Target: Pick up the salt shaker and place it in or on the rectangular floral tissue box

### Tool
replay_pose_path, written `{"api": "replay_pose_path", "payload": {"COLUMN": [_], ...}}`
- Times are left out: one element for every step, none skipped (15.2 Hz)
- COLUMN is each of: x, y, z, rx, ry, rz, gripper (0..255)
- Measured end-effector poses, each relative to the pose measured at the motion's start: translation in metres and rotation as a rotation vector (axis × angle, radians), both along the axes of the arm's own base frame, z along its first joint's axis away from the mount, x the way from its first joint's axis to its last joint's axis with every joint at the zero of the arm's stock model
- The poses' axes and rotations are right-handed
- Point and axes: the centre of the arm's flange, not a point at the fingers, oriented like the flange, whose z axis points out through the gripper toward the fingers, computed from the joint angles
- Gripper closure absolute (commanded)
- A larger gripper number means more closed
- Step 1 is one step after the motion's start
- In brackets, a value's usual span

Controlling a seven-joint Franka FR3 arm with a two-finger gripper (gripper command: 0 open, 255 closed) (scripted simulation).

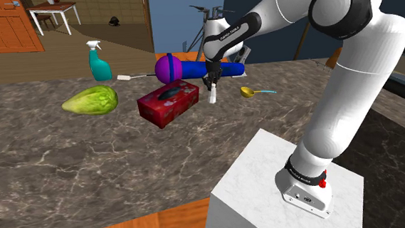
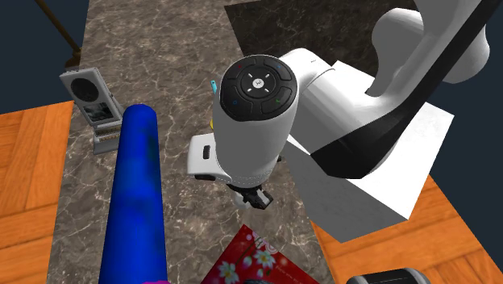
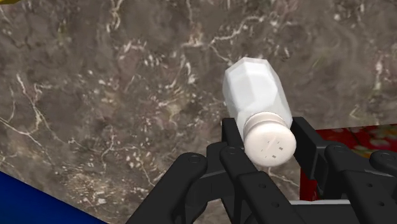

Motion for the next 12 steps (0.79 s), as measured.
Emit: {"api": "replay_pose_path", "payload": {"x": [0.0, 0.0, 0.0, 0.0, 0.001, 0.001, 0.0, 0.0, 0.0, 0.0, 0.0, 0.0], "y": [0.0, 0.0, 0.0, 0.0, 0.0, 0.0, 0.0, 0.0, 0.0, -0.001, -0.001, -0.001], "z": [0.0, 0.0, 0.002, 0.006, 0.011, 0.015, 0.021, 0.026, 0.031, 0.037, 0.043, 0.048], "rx": [0.0, 0.0, 0.0, 0.0, 0.0, 0.0, 0.0, 0.0, 0.0, 0.0, 0.0, 0.0], "ry": [0.0, 0.0, 0.0, 0.0, 0.001, 0.0, 0.001, 0.0, 0.0, 0.0, 0.0, 0.0], "rz": [0.0, 0.0, 0.0, 0.0, 0.0, 0.0, 0.0, 0.0, 0.0, 0.0, 0.0, 0.0], "gripper": [255, 255, 255, 255, 255, 255, 255, 255, 255, 255, 255, 255]}}
